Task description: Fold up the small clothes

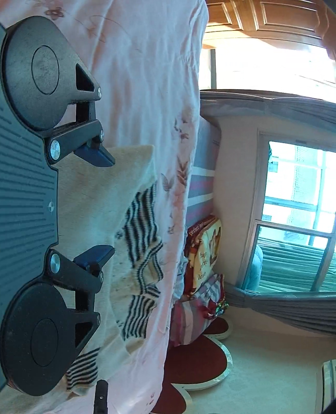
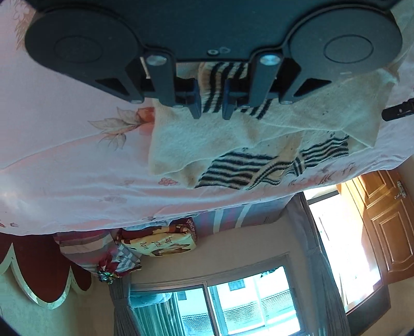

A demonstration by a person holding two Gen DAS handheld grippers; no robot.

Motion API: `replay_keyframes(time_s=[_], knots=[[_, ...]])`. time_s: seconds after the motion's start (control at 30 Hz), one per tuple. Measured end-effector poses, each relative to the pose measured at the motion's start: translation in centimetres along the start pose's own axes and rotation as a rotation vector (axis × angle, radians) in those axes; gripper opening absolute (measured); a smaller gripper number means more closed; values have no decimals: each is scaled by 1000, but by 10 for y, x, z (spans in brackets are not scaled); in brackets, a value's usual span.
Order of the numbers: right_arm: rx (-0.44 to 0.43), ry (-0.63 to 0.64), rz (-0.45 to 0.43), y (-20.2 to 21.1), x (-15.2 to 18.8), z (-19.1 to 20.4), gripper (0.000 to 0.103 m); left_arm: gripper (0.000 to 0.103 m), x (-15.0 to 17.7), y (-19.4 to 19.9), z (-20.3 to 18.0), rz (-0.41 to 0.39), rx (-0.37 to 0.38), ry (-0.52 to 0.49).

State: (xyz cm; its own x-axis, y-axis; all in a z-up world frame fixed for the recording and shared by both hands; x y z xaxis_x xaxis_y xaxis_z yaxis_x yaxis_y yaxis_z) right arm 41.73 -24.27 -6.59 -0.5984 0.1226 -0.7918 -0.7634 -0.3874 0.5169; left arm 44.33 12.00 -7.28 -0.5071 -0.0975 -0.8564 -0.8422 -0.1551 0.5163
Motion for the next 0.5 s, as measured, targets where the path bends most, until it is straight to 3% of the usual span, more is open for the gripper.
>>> replay_keyframes(time_s=[0.17, 0.3, 0.5], knots=[[9, -33, -19, -10, -12, -14, 19, 66, -13, -31, -19, 4, 23, -63], [6, -37, -6, -19, -13, -15, 19, 66, -3, -74, -12, 130, -77, -78], [-6, -46, -11, -18, -8, -13, 19, 67, -7, -61, -9, 74, -50, -71]])
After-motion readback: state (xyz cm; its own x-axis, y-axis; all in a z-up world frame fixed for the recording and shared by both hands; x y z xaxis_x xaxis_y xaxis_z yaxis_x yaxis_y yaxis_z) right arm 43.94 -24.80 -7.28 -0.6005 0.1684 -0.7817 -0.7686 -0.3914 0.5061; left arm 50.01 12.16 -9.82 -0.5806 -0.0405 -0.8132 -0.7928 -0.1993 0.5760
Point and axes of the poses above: each gripper's, at about its wrist camera, not at the fingertips, and y roughly against the way its jaws point, z to its left, x to its underside, the point moved 1 cm from there along -y, roughly the way its jaws point, and after that the axes turned 14 degrees about -x, right-handed, at the moved point
